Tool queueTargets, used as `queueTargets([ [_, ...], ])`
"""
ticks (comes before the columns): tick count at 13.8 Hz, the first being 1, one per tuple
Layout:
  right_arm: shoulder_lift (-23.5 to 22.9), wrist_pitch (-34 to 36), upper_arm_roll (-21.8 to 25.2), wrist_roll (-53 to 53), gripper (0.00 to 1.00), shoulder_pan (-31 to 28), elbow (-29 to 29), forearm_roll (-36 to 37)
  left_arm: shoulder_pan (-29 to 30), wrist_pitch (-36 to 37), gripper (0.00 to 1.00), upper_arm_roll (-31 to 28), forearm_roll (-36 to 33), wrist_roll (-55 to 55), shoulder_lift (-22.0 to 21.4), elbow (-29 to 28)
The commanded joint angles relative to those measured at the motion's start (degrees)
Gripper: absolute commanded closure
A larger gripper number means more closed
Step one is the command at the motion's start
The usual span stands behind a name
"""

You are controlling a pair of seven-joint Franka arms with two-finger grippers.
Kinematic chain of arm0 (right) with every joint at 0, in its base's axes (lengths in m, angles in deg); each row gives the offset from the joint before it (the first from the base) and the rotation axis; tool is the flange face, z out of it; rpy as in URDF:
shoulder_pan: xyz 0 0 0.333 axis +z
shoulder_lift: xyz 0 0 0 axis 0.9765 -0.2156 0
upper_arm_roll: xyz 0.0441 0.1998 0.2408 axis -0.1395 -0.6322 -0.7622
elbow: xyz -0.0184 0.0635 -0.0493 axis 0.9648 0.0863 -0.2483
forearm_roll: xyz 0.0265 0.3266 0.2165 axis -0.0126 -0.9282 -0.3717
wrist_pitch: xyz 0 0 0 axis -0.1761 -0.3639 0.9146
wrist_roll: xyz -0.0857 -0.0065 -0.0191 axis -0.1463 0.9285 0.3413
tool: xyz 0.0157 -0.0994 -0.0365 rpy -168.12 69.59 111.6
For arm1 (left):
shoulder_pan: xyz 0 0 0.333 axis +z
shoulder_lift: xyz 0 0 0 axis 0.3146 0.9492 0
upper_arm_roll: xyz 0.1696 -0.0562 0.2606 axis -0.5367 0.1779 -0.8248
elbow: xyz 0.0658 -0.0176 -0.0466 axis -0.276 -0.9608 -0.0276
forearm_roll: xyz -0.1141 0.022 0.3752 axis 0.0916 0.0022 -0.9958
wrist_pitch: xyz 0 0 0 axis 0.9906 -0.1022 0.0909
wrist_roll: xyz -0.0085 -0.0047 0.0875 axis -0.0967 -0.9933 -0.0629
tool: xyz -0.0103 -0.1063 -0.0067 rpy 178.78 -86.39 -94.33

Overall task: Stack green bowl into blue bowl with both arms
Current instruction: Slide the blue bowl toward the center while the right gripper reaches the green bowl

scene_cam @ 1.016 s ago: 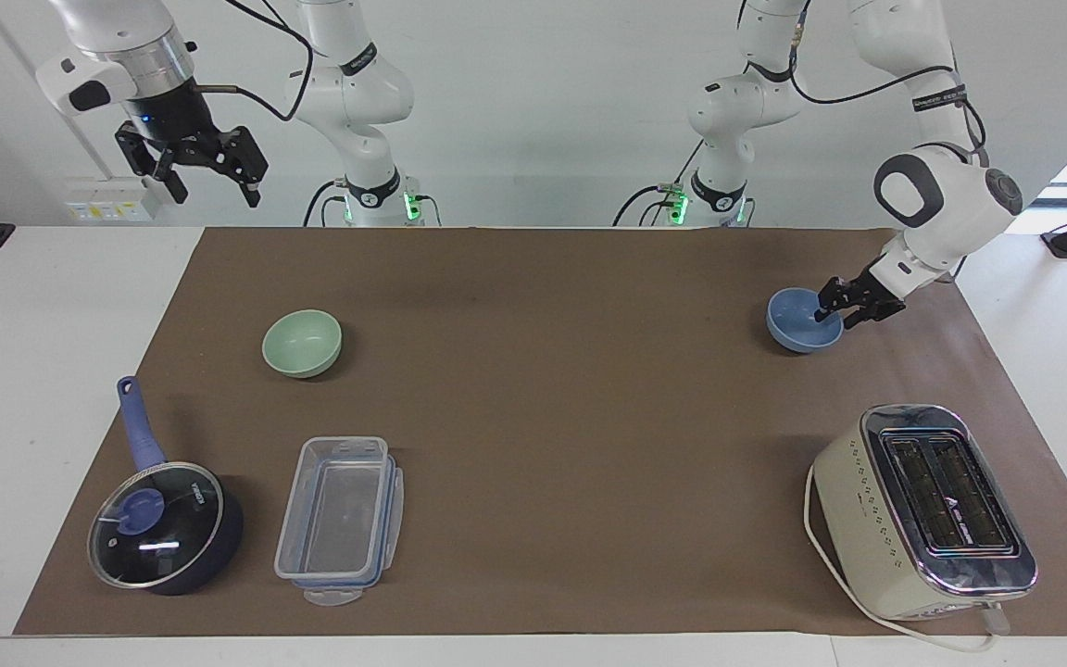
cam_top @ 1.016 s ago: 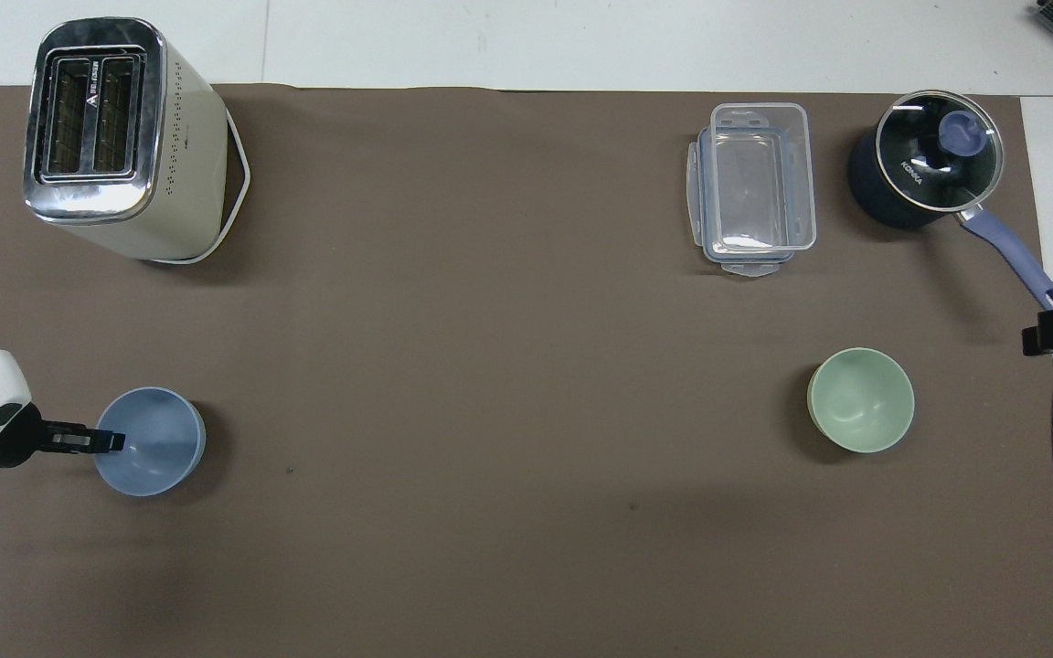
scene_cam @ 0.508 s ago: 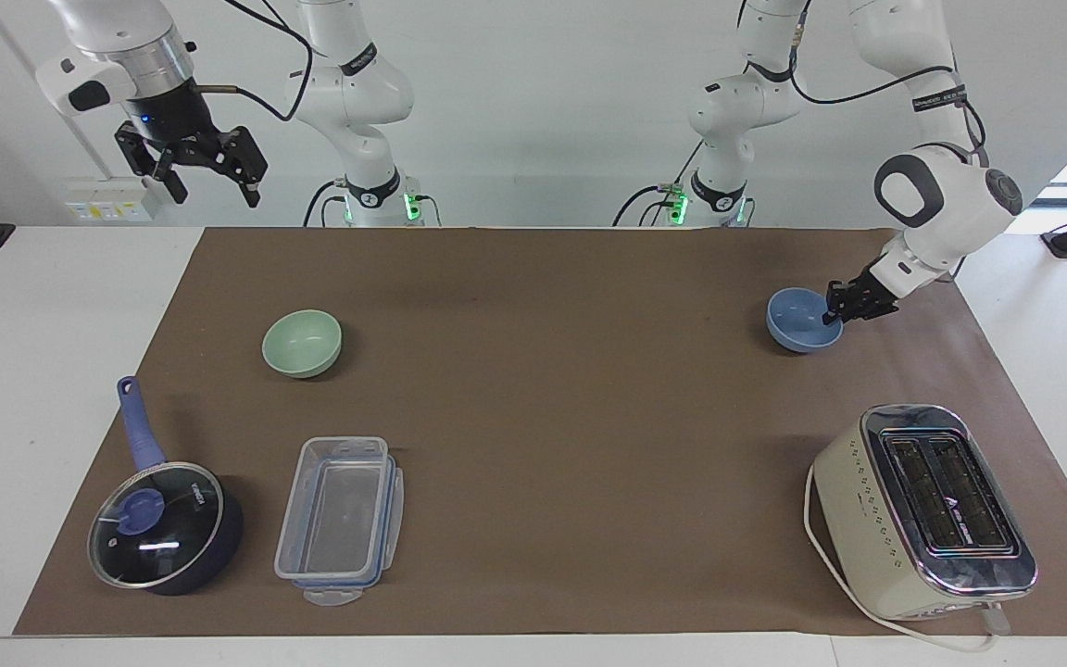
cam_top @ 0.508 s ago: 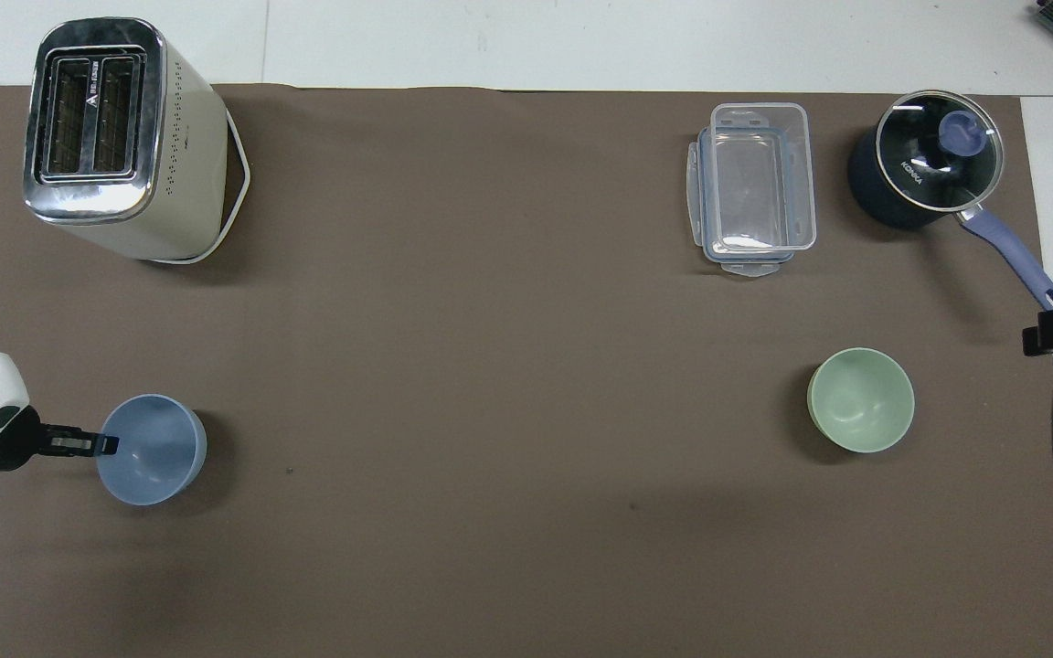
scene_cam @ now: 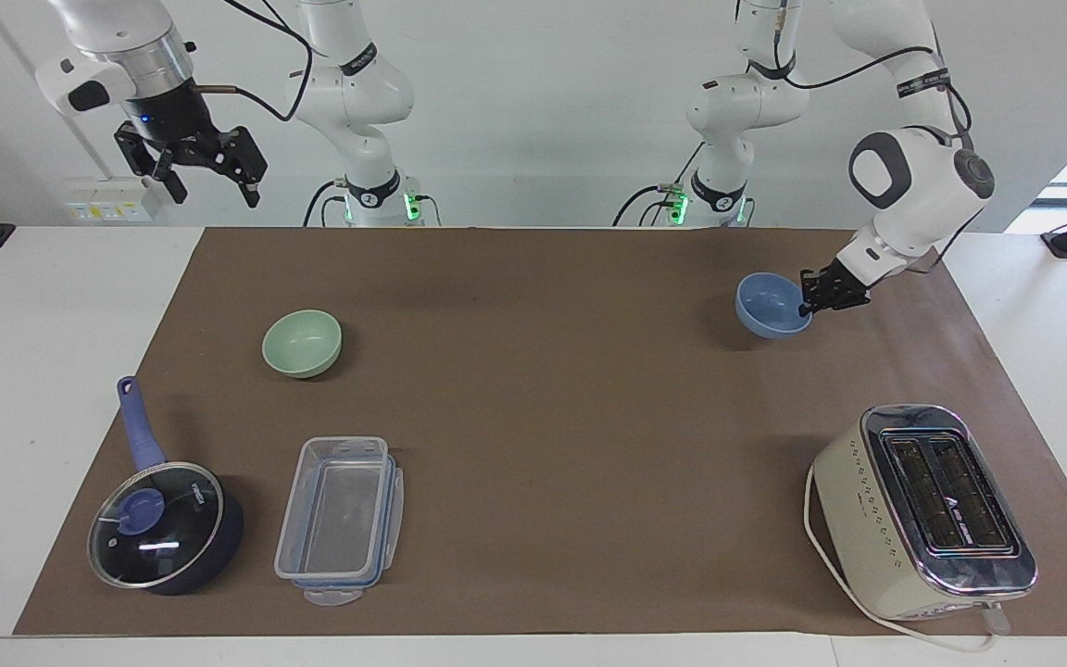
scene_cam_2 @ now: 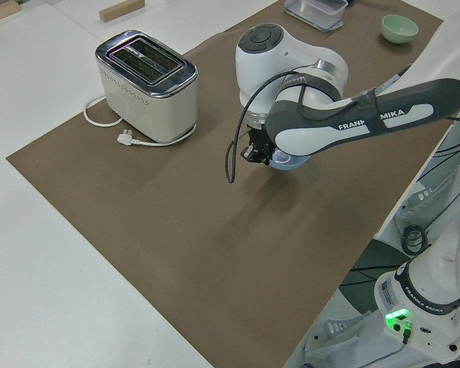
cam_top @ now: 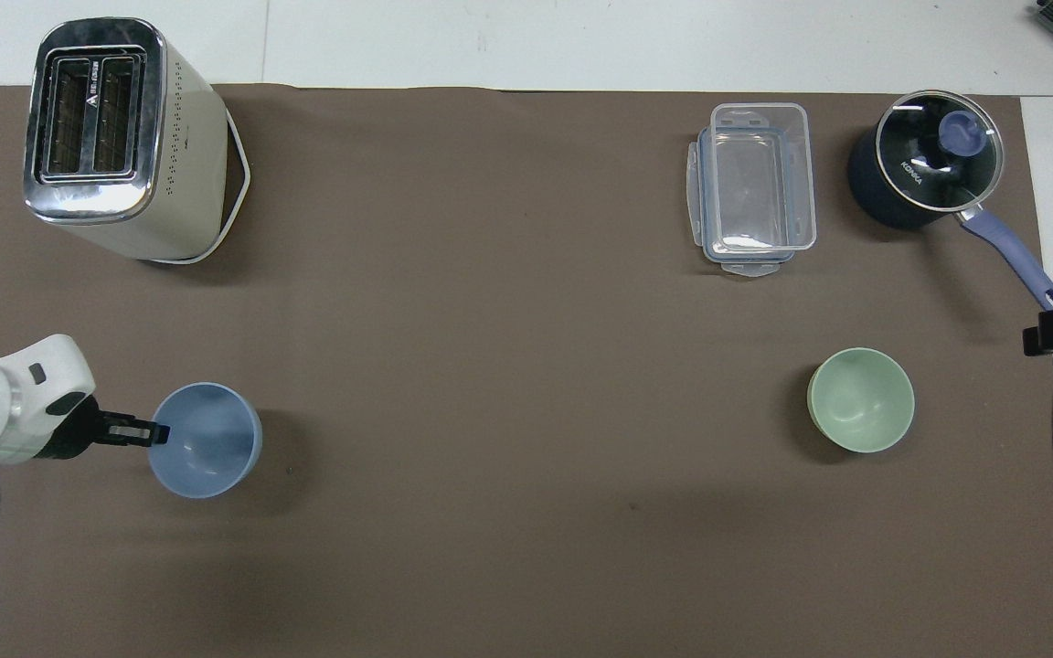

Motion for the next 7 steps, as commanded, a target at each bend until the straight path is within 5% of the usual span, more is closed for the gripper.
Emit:
queueTargets([
  [1,1.21,-0.75,0.38,2.5,0.0,-1.22,-1.46,-1.17,-9.95,-1.98,1.0,-0.63,0.27,-12.23,-0.58,-0.88],
  [7,1.3,-8.02,0.47,8.93,0.0,-5.09,-8.22,-1.17,-30.97,-10.34,1.0,-0.36,0.27,-38.79,6.43,4.81],
])
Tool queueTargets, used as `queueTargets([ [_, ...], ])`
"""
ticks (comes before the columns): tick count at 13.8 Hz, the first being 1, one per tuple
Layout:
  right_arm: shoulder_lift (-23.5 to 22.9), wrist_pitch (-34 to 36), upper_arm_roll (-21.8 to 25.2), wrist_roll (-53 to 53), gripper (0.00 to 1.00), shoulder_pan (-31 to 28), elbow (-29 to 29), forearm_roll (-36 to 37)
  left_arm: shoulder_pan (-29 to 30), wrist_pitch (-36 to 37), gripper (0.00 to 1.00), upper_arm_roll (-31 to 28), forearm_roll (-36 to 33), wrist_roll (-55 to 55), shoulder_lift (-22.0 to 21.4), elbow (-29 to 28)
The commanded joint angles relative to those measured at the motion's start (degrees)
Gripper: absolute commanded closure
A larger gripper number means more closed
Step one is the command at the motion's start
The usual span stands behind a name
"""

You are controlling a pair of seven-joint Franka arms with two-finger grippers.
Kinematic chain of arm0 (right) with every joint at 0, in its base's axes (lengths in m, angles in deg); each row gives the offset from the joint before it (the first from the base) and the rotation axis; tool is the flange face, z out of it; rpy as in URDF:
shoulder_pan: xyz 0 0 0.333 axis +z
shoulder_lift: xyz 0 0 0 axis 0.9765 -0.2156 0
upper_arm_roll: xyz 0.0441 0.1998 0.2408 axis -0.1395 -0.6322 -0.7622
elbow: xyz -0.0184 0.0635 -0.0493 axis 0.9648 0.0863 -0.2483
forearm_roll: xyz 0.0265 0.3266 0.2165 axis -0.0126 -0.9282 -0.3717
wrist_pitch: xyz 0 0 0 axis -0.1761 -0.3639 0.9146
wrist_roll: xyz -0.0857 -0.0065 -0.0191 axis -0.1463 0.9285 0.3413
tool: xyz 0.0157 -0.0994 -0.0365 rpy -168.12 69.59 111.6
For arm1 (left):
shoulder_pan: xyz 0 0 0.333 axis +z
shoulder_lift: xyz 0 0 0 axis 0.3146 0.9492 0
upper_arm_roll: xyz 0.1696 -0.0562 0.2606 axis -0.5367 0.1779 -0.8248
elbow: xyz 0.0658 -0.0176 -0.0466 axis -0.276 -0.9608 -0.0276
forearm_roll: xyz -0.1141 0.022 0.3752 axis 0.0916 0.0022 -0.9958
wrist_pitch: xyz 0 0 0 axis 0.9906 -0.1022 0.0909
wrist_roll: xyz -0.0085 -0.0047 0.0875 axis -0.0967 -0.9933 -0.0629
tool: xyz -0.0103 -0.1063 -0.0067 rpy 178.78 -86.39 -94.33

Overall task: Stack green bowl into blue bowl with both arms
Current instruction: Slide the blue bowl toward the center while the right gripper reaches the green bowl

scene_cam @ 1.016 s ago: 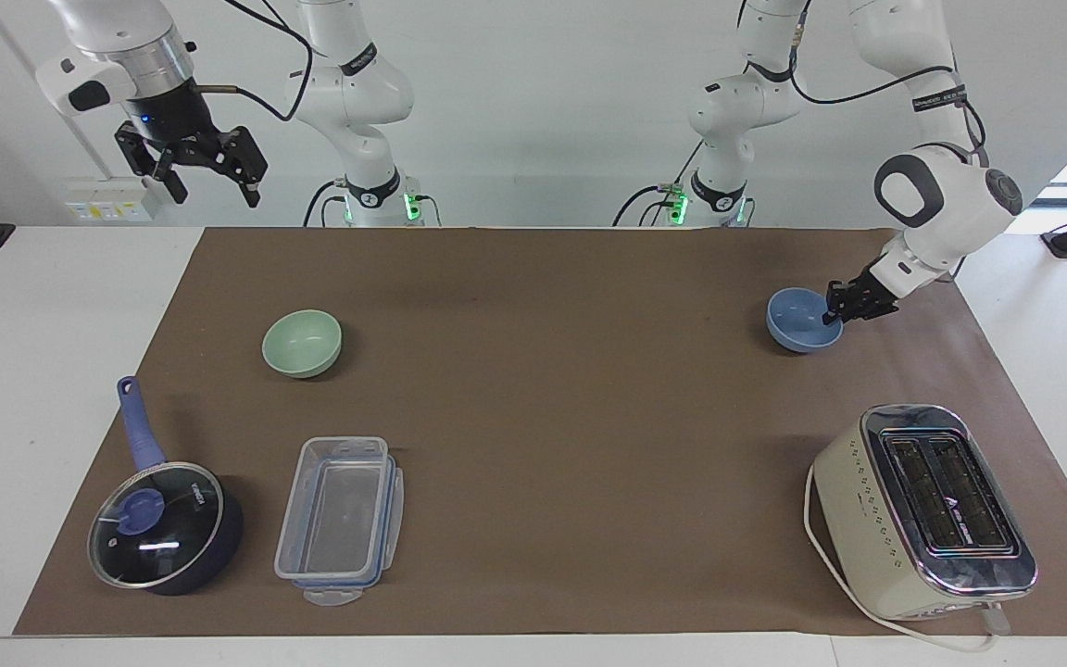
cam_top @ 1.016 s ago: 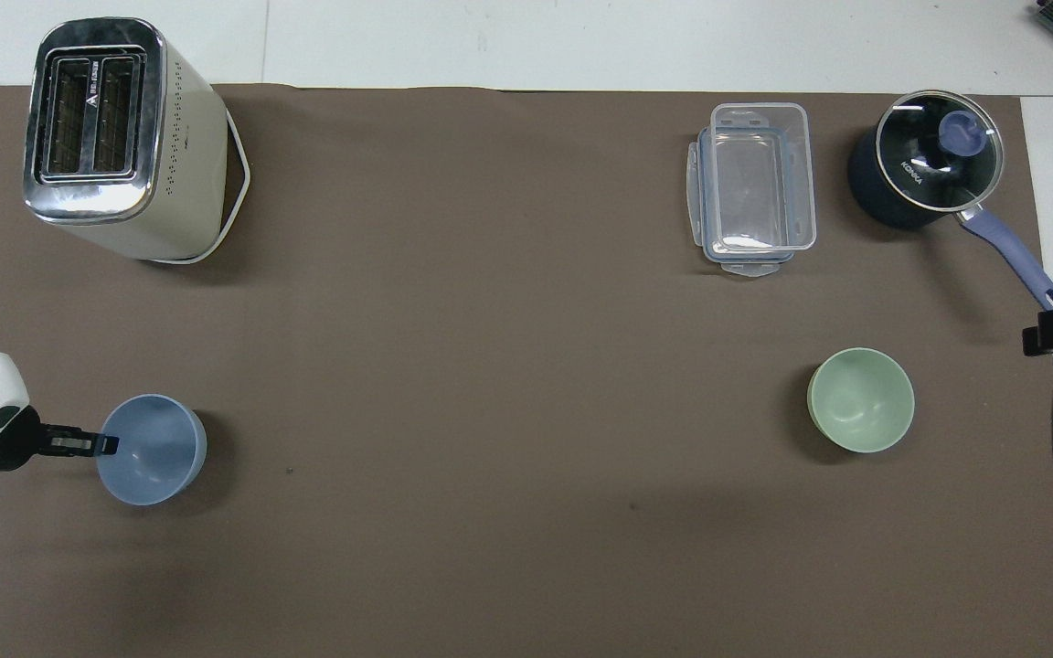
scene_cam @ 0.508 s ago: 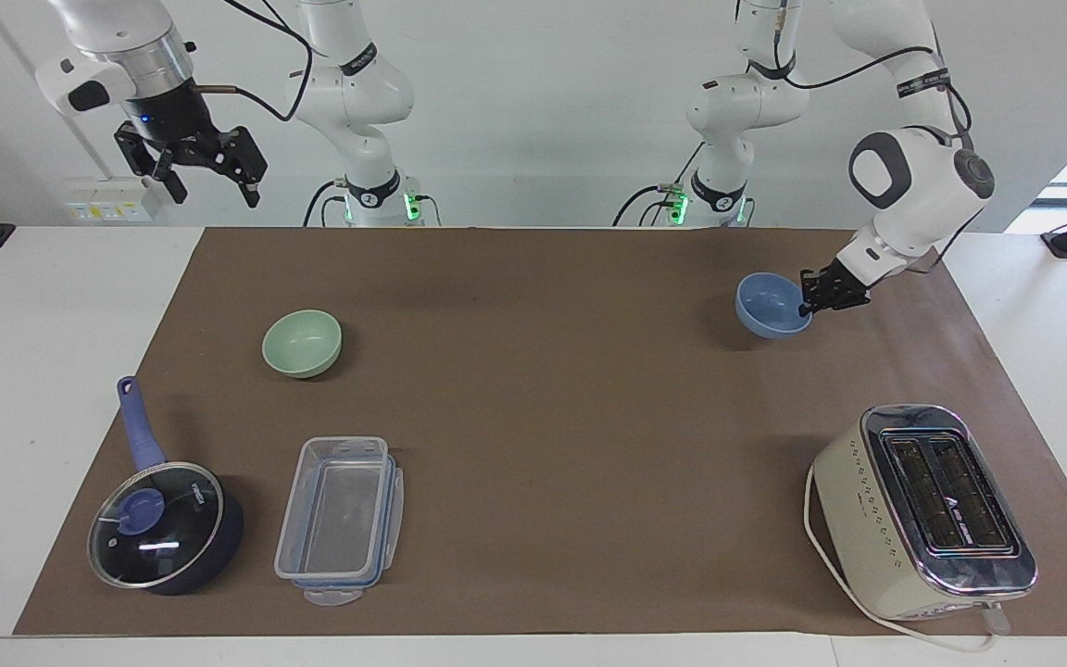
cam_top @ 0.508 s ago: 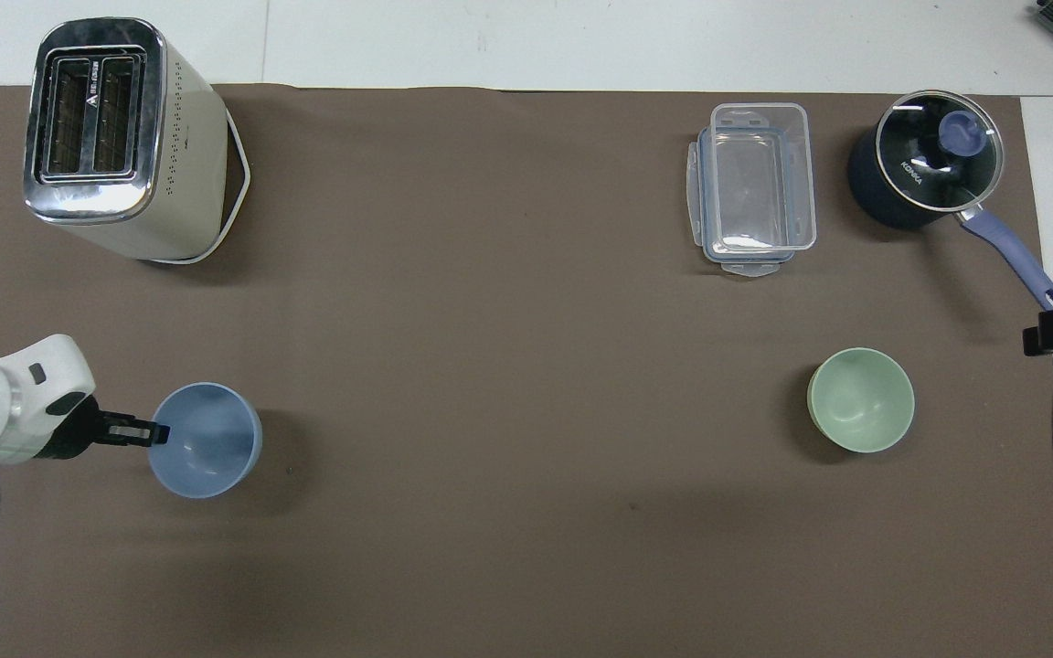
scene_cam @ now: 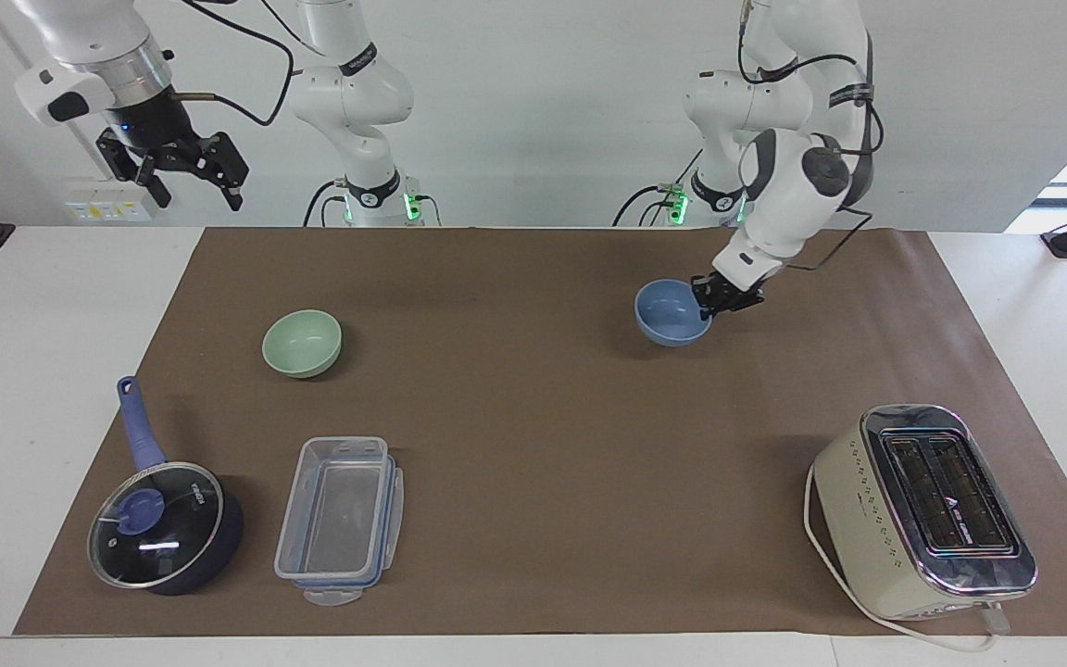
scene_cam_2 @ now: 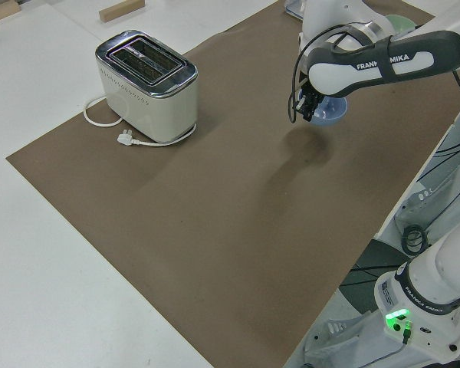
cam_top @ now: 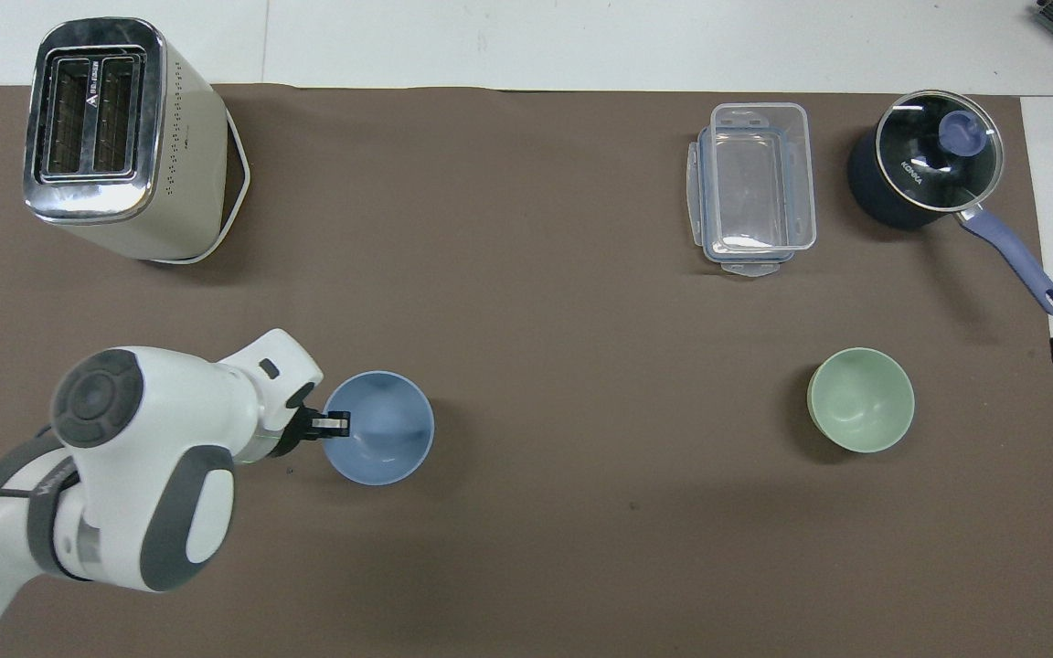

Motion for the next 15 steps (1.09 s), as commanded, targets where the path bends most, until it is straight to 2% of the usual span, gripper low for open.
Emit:
queueTargets([
  [1,1.22,-5.9,0.02,2.27,0.0,-0.65,-5.61,-1.17,-7.75,-1.22,1.0,-1.24,0.26,-9.55,6.12,6.38],
  [3,1.13,-9.84,0.02,3.67,0.0,-0.83,-10.78,-1.17,-11.98,-1.39,1.0,-1.24,0.26,-14.32,9.2,9.73],
  [5,0.87,-16.77,0.02,5.26,0.0,-2.14,-16.67,-1.25,-15.15,-1.92,1.0,-1.15,0.43,-15.04,9.31,8.61],
  [9,-0.62,-31.45,0.02,7.62,0.0,-2.76,-27.92,-4.32,-15.34,-3.41,1.0,-1.15,0.43,-15.04,11.06,8.25],
  [11,-2.29,-38.58,0.02,10.7,0.0,-3.38,-31.54,-4.68,-14.99,-2.89,1.0,-1.15,0.52,-15.13,10.89,7.81],
  [12,-3.08,-39.82,0.02,10.71,0.0,-3.38,-32.25,-4.86,-15.08,-2.71,0.95,-1.15,0.52,-15.13,10.8,7.72],
  [13,-4.05,-40.97,0.02,10.97,0.0,-3.38,-32.78,-4.86,-14.99,-2.71,0.84,-1.15,0.52,-15.13,10.8,7.81],
  [14,-5.45,-43.07,0.02,11.85,0.0,-3.81,-33.65,-4.86,-15.08,-2.62,0.66,-1.23,0.52,-14.95,10.88,7.89],
  [15,-6.07,-45.7,0.02,12.99,0.0,-4.08,-35.23,-4.86,-15.08,-2.36,0.54,-1.24,0.52,-14.52,10.8,7.9],
])
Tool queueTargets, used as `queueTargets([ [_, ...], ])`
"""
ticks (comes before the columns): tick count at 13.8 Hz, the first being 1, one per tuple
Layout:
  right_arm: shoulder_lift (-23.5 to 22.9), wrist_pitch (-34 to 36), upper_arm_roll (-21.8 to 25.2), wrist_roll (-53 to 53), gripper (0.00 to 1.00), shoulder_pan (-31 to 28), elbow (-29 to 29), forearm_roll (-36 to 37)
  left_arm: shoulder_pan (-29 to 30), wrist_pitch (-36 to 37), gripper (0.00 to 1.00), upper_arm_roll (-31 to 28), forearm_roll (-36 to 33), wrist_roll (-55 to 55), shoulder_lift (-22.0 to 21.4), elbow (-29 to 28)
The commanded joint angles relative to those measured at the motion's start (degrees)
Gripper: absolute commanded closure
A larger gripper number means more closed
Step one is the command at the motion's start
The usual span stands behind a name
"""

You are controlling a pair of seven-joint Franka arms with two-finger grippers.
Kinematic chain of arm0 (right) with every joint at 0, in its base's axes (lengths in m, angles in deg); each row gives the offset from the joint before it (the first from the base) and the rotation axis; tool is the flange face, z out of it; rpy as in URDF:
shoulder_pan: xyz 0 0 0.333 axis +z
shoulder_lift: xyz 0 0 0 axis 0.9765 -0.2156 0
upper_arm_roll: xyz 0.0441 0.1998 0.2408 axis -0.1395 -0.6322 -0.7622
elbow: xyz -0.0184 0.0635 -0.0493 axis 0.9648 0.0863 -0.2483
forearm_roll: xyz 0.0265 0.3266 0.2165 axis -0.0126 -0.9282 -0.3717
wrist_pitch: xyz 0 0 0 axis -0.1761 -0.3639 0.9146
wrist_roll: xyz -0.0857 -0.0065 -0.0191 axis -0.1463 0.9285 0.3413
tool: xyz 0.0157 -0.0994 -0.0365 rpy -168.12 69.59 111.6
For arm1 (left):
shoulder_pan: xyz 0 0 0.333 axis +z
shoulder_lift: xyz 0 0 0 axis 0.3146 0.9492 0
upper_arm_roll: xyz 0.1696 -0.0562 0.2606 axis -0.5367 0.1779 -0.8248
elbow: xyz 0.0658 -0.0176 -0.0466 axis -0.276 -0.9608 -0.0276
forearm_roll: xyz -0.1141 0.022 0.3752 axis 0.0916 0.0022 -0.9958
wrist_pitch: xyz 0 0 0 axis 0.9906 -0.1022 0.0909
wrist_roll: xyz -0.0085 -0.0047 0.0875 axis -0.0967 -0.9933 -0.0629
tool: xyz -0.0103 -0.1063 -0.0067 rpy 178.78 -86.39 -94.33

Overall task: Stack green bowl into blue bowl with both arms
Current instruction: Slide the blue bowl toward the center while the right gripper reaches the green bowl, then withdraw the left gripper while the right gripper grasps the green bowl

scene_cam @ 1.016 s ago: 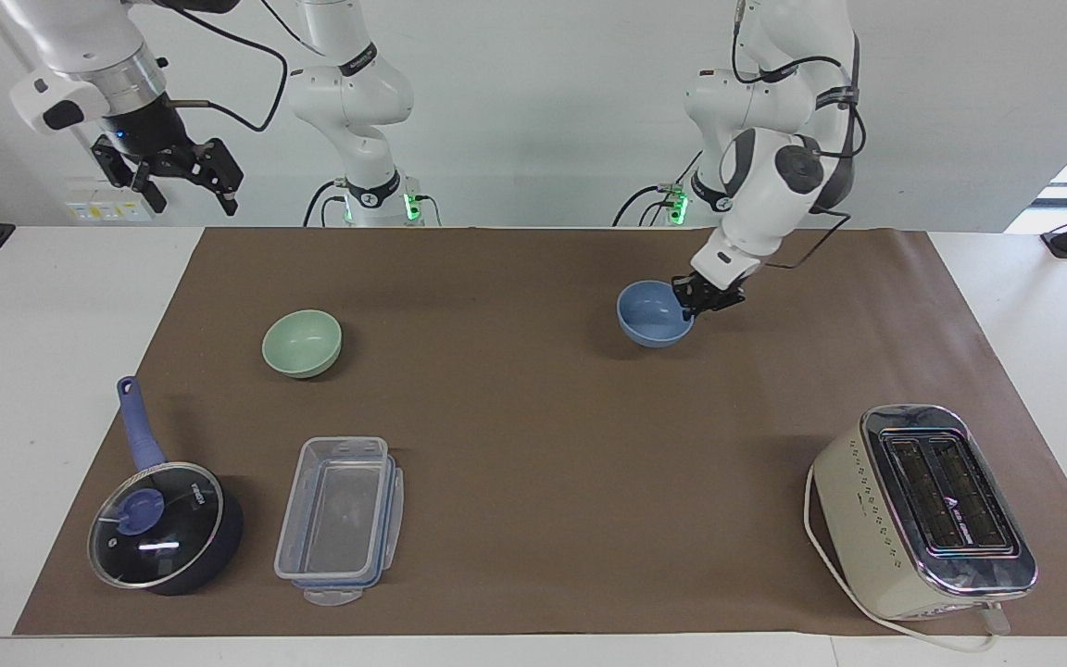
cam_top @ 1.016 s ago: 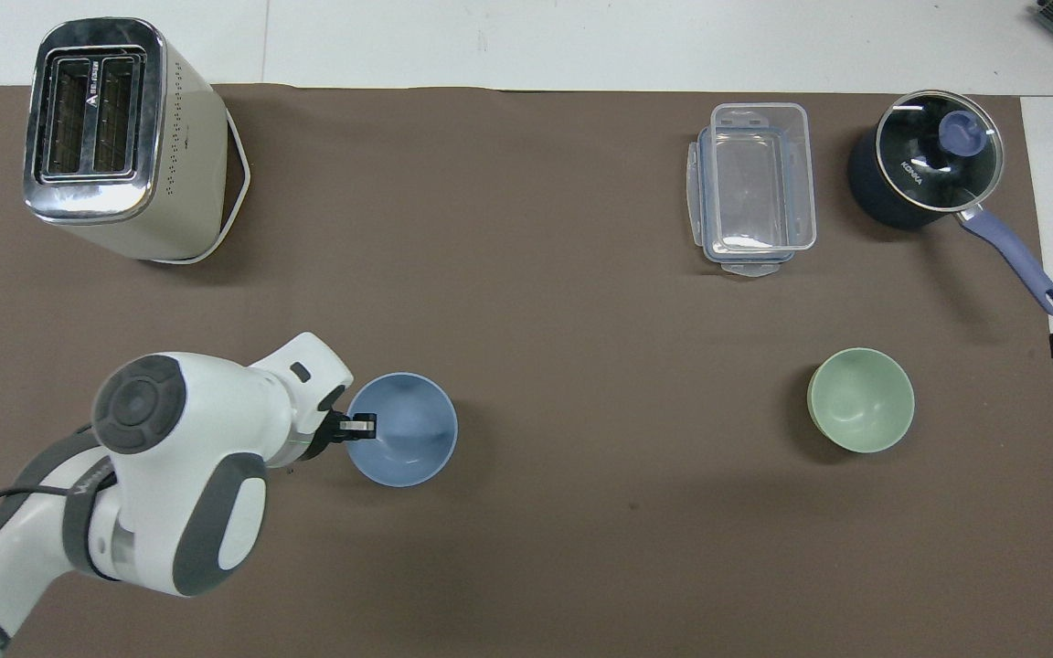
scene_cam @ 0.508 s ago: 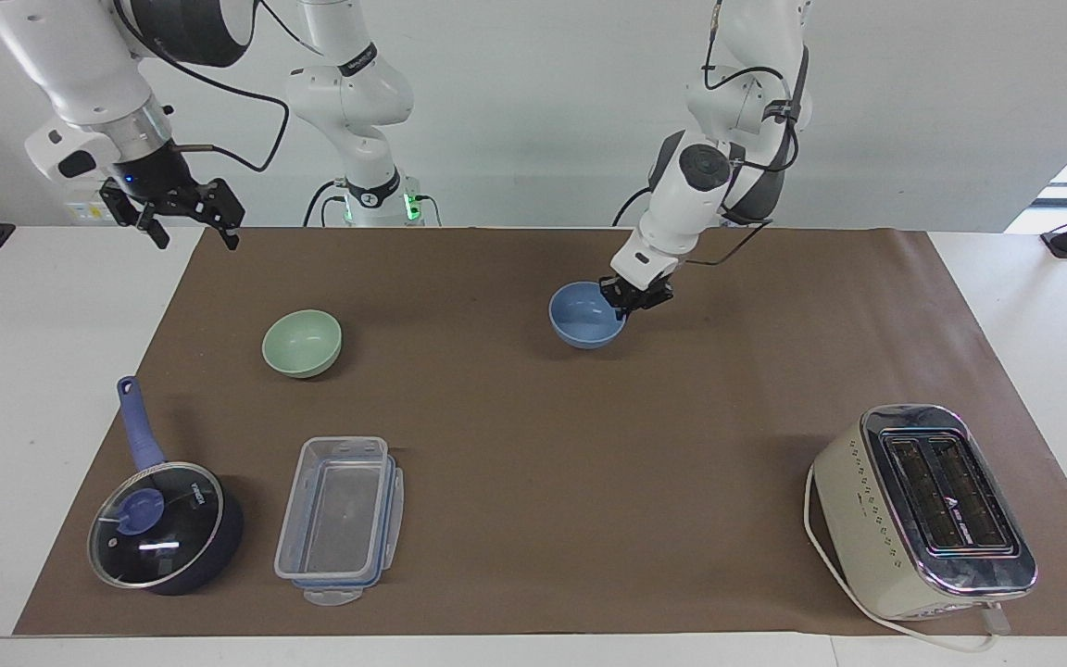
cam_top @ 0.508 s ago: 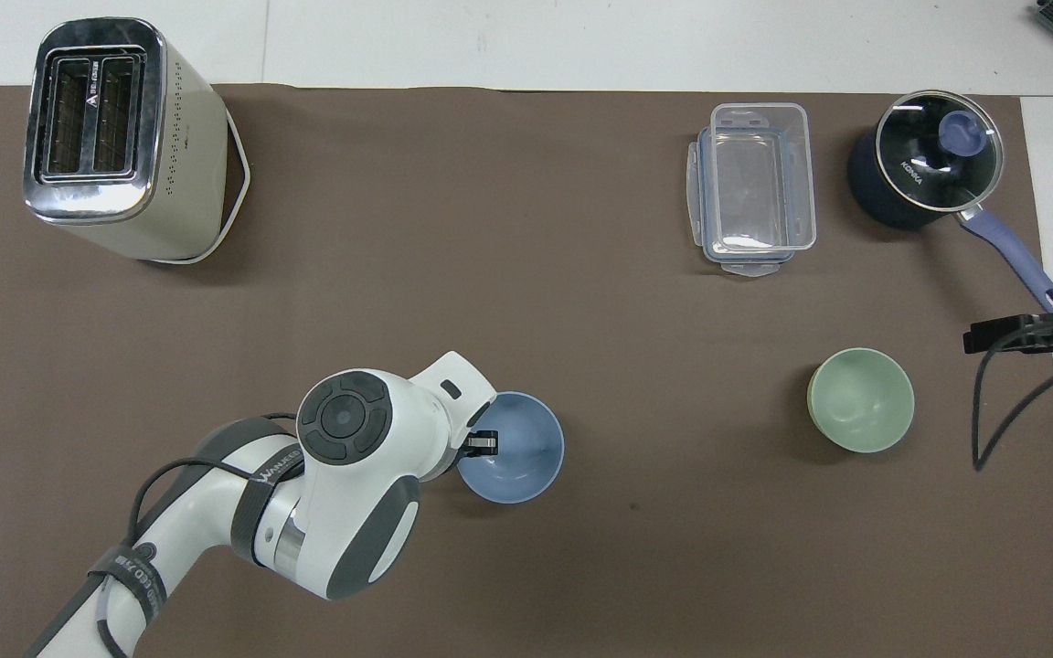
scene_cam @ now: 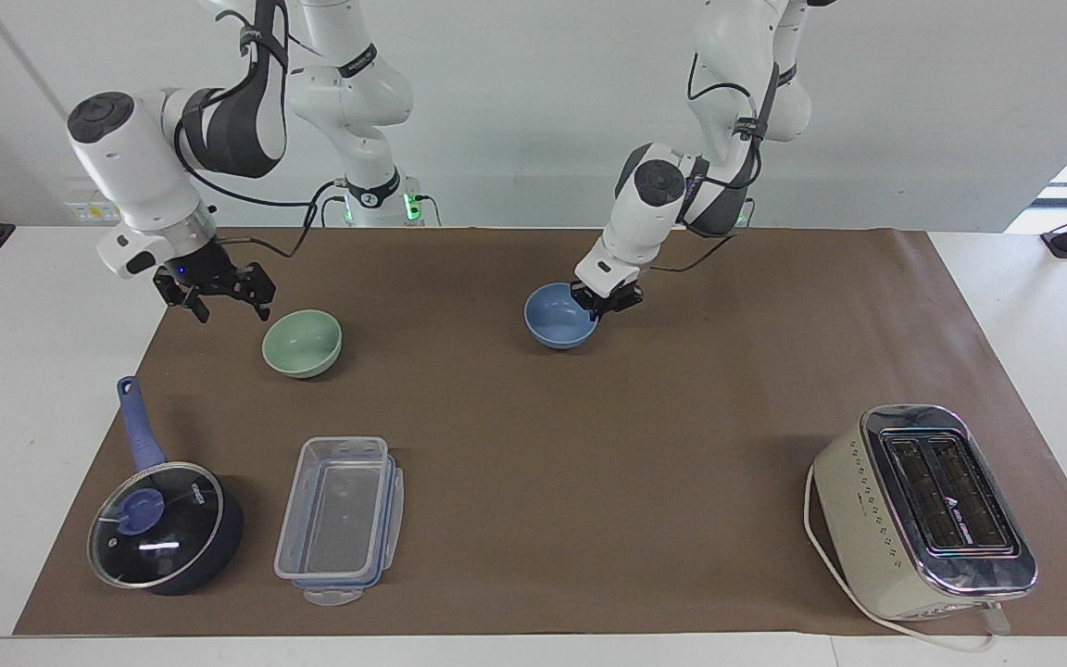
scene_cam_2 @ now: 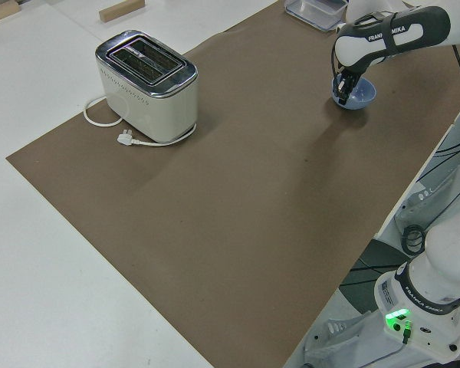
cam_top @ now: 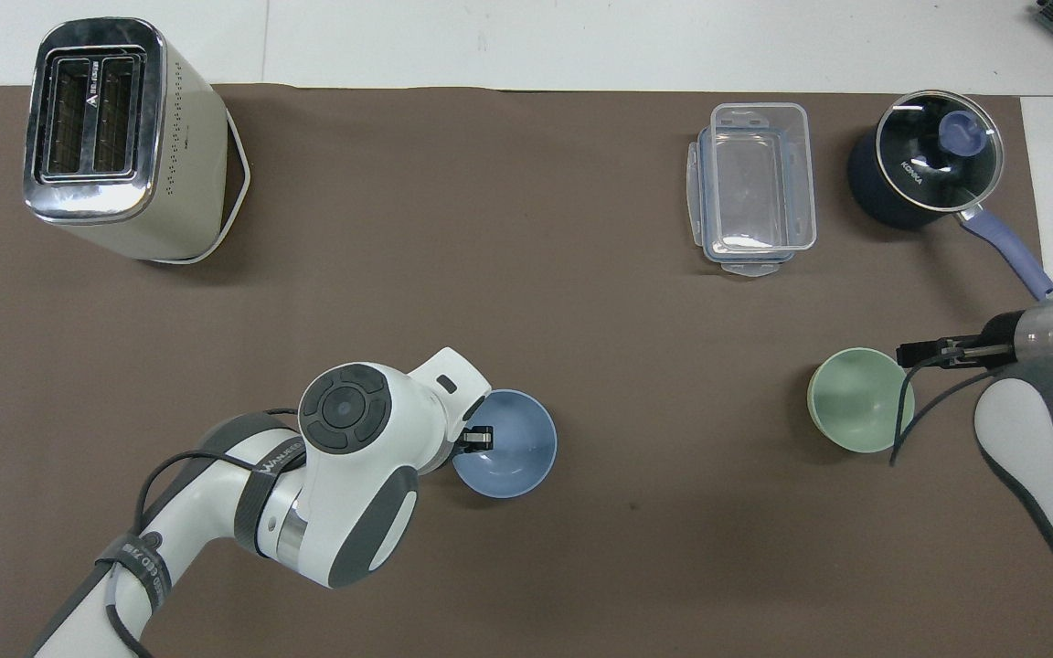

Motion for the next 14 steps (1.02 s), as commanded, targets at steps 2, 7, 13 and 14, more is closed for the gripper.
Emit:
queueTargets([
  [2,-1.21,-8.13,-0.13,3.28,0.0,-0.97,-6.15,-1.53,-0.15,0.06,0.25,-0.6,0.34,0.47,-0.52,0.29],
  [7,-1.92,-10.52,-0.13,3.37,0.0,-0.97,-7.84,-1.53,5.55,9.53,0.0,-1.04,-5.53,5.81,-9.02,1.16],
  [13,-2.53,-10.0,-0.13,4.77,0.46,-0.88,-8.72,-1.53,18.82,28.09,0.0,-1.04,-10.37,19.79,-11.42,19.07],
  [14,-2.53,-9.91,-0.13,4.95,0.72,-0.88,-8.72,-1.53,20.92,28.45,0.0,-1.13,-11.16,20.76,-11.42,20.93],
])
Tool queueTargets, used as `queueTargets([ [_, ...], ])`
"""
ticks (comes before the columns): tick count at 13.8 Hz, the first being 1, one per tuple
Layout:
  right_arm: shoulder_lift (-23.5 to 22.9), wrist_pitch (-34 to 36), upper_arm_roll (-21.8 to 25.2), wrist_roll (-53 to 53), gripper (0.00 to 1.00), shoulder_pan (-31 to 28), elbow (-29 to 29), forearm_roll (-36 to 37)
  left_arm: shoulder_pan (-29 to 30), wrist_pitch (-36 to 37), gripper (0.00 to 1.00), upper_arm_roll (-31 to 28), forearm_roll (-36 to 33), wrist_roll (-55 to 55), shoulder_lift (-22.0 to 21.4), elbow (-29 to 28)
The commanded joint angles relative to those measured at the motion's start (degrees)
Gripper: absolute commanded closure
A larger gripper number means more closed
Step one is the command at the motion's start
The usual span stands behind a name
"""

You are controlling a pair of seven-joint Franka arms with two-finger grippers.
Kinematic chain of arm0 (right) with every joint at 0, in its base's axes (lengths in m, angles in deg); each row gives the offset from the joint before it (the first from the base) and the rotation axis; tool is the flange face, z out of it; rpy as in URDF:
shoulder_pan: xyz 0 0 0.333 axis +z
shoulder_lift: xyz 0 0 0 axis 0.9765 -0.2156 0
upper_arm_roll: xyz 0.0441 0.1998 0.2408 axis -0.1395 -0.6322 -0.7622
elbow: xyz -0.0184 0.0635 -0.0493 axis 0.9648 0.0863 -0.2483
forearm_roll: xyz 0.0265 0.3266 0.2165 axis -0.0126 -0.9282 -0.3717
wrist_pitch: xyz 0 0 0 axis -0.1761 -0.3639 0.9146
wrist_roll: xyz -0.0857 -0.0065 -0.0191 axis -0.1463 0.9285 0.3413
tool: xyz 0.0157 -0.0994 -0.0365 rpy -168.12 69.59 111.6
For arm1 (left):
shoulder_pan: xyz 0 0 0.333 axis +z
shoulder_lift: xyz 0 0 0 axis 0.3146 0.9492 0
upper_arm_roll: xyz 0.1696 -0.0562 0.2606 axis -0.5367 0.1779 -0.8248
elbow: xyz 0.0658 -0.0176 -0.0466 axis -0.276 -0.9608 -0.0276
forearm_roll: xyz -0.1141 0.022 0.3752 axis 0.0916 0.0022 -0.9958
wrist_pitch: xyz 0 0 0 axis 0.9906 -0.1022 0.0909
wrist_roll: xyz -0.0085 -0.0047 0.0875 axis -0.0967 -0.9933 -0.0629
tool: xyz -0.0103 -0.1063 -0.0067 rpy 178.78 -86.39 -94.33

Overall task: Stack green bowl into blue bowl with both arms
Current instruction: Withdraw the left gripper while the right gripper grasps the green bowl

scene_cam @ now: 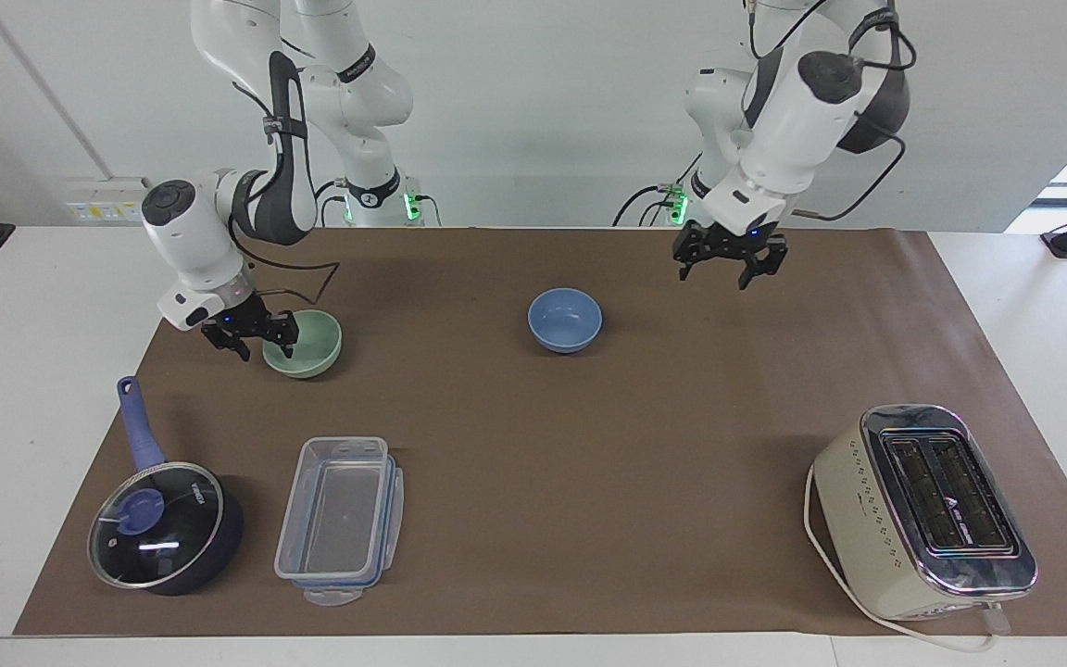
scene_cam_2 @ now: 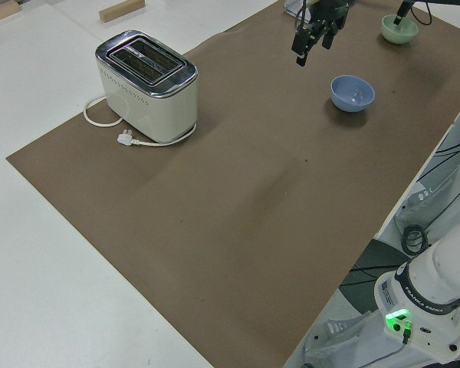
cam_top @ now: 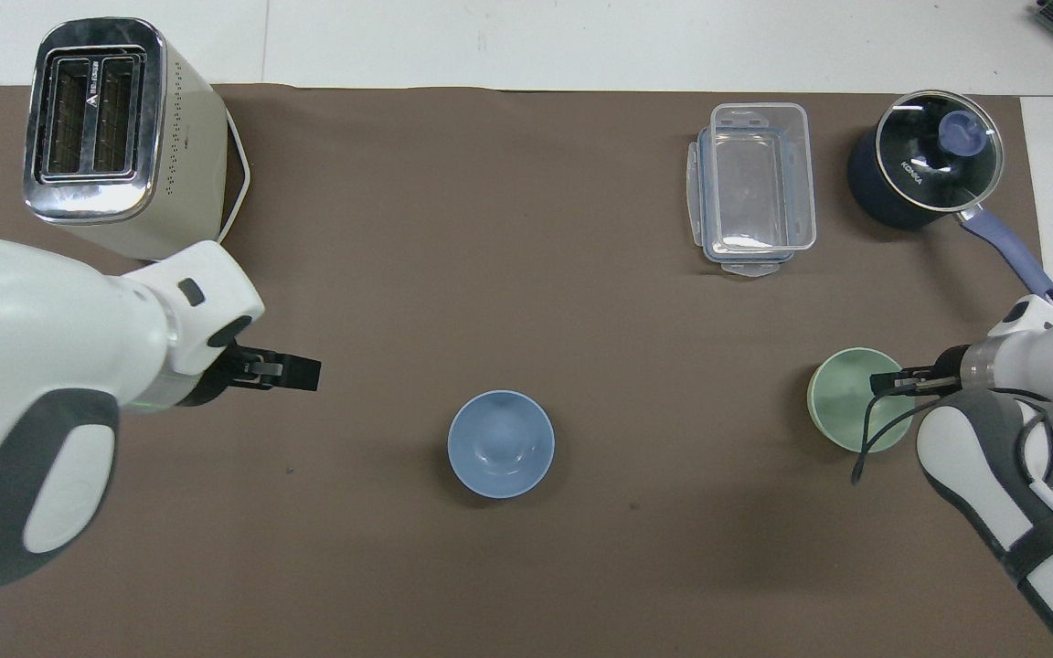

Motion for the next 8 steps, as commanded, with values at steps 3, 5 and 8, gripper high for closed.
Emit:
queueTargets([
  [3,-0.16,0.03,-0.13,2.83,1.0,-0.49,-0.19,-1.37,8.81,8.0,0.0,0.59,-2.21,6.91,2.06,13.29],
  [5,-0.78,1.25,-0.13,4.06,1.0,-0.66,1.47,-1.28,12.67,11.18,0.0,0.68,-2.21,10.97,2.33,17.17],
  [8,0.53,6.16,-0.13,5.65,1.0,-0.66,5.25,-1.37,15.5,15.39,0.0,0.51,-2.3,11.16,3.64,21.39],
])
